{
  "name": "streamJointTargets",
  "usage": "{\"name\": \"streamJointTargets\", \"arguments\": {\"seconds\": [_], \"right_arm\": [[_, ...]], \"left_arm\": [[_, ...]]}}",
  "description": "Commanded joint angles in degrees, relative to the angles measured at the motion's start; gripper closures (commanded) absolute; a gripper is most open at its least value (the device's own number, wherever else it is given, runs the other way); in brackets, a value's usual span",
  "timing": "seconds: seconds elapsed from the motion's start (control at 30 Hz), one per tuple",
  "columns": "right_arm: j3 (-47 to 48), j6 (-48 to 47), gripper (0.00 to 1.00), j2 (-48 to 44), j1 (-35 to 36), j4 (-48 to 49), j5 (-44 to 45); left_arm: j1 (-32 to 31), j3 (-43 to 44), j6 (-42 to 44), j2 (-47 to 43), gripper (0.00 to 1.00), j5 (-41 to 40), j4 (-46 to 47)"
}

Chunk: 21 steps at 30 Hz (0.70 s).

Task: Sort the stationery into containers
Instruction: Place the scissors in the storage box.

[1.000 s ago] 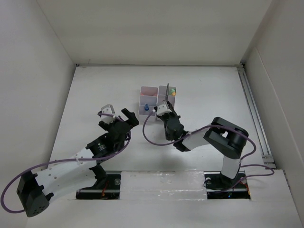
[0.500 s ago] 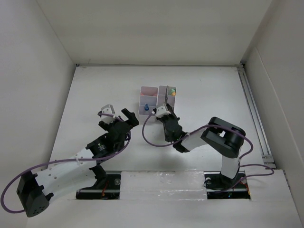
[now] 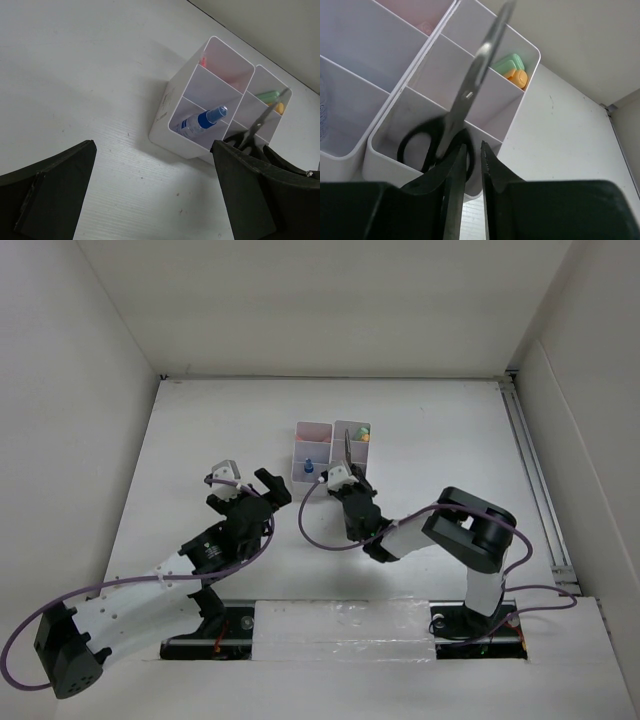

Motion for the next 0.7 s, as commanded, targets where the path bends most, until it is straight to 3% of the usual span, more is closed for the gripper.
{"name": "streamJointTargets", "arguments": {"seconds": [0.0,0.13,0.4,0.67], "right_arm": [[0.29,1.85,0.75,-1.46,0.66,1.49,0.99],[-0.24,1.85,0.60,-2.69,1.19,1.49,0.99],[-4.09,1.85,0.57,-9.01,2.85,3.07,2.84],[-6.91,2.38,0.37,-23.23,4.97,-1.57,6.78]], "left_arm": [[0.33,-0.43,0.74,-0.85,0.00,-0.42,1.59],[0.33,-0.43,1.26,-0.85,0.00,-0.42,1.59],[0.33,-0.43,1.26,-0.85,0.00,-0.42,1.59],[0.33,0.10,1.26,-0.33,0.00,-0.42,1.59]]}}
